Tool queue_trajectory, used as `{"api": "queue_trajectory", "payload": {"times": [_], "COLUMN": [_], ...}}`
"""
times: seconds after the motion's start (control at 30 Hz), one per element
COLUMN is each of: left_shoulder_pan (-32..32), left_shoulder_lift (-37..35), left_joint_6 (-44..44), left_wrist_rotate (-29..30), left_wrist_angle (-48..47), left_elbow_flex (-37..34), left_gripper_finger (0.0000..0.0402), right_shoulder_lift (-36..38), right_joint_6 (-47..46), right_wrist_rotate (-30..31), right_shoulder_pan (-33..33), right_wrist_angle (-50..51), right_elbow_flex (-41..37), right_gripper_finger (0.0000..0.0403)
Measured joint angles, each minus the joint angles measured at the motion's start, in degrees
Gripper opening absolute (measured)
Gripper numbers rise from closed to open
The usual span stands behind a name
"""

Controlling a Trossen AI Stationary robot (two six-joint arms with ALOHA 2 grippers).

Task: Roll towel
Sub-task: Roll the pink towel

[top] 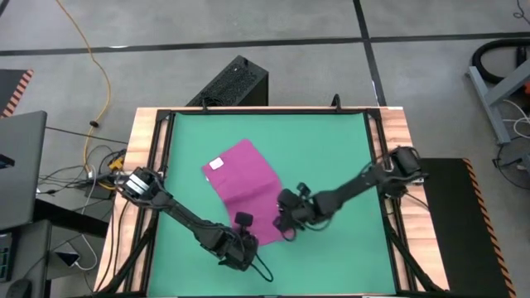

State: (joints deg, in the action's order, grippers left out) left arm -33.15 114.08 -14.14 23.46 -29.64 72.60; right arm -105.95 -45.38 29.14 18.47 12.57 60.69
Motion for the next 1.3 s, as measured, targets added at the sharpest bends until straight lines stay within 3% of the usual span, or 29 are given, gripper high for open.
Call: {"api": "queue_trajectory", "payload": {"times": [0.13,0.33,0.43,0.57,0.67,0.77,0.83,1.03,1.17,1.3], "left_shoulder_pan": [-2.5,-6.2,-8.2,-9.0,-7.6,-4.9,-2.5,6.0,12.1,18.7], "left_shoulder_lift": [-2.1,-6.0,-8.8,-12.9,-17.4,-22.0,-25.1,-33.1,-36.1,-35.7], "left_joint_6": [-2.9,-10.8,-16.9,-28.4,-38.4,-38.7,-34.3,-14.4,-12.1,-10.9], "left_wrist_rotate": [3.6,15.6,24.5,35.3,39.5,39.8,38.8,25.4,20.9,11.1], "left_wrist_angle": [-2.4,-13.3,-19.7,-26.6,-23.0,-9.9,1.7,37.3,42.4,43.2], "left_elbow_flex": [0.0,0.0,-0.4,-5.9,-14.6,-24.2,-30.3,-45.8,-50.9,-51.7], "left_gripper_finger": [0.0000,0.0000,0.0000,0.0000,0.0000,0.0000,0.0000,0.0000,0.0000,0.0000], "right_shoulder_lift": [-2.9,-4.6,-4.7,-4.8,-4.8,-5.0,-5.1,-5.2,-5.2,-5.1], "right_joint_6": [-1.2,-6.9,-12.1,-18.3,-21.9,-23.6,-23.7,-19.4,-16.1,-13.4], "right_wrist_rotate": [-1.5,-0.8,-0.3,1.4,3.9,5.5,5.3,5.6,6.2,7.5], "right_shoulder_pan": [-1.7,1.4,4.7,10.1,13.0,14.5,14.8,14.7,14.4,14.3], "right_wrist_angle": [2.5,4.4,5.0,5.3,5.4,5.5,5.1,5.2,5.3,7.7], "right_elbow_flex": [0.2,0.3,0.2,0.4,0.9,1.7,2.6,6.2,8.7,11.6], "right_gripper_finger": [0.0097,0.0097,0.0097,0.0097,0.0097,0.0097,0.0097,0.0097,0.0097,0.0097]}}
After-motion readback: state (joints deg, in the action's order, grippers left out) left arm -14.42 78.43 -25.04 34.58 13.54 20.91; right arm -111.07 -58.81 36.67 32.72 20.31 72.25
